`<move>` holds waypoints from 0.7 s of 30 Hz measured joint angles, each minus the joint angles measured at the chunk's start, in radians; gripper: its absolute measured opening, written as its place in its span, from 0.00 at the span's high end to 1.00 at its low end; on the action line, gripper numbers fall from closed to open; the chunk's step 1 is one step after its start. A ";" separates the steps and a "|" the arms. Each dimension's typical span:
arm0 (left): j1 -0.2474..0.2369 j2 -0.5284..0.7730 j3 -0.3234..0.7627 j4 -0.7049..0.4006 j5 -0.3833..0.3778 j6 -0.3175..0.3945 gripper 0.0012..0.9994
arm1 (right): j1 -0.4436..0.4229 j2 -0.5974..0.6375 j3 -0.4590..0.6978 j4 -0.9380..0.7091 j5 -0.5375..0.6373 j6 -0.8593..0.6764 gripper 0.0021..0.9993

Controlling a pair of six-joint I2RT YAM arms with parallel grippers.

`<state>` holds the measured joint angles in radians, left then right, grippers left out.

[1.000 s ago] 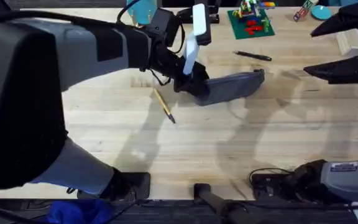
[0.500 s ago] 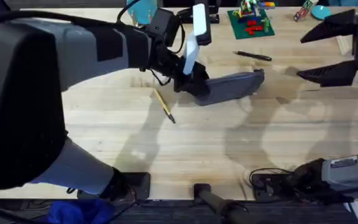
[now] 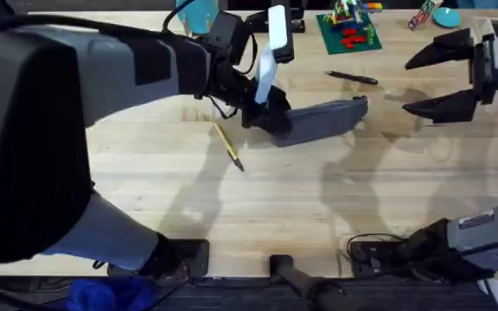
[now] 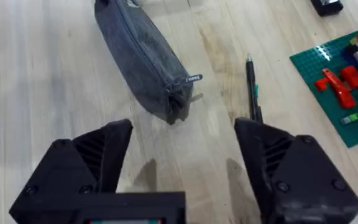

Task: Unzip the bag, pick up the pens from the table one at a time and place them inside, then zip the bag closed.

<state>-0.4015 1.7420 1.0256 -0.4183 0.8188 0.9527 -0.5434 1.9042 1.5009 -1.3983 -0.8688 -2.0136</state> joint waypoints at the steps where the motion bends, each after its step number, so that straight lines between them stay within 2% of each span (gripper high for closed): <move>1: 0.000 0.000 0.000 0.000 0.000 0.000 0.96 | 0.002 0.005 0.000 0.000 0.000 0.000 0.01; 21: 0.000 0.000 0.000 0.000 0.000 0.000 0.96 | 0.022 0.089 0.000 0.004 0.000 0.000 0.00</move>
<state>-0.4015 1.7420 1.0256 -0.4183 0.8185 0.9527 -0.5210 1.9935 1.5013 -1.3945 -0.8688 -2.0136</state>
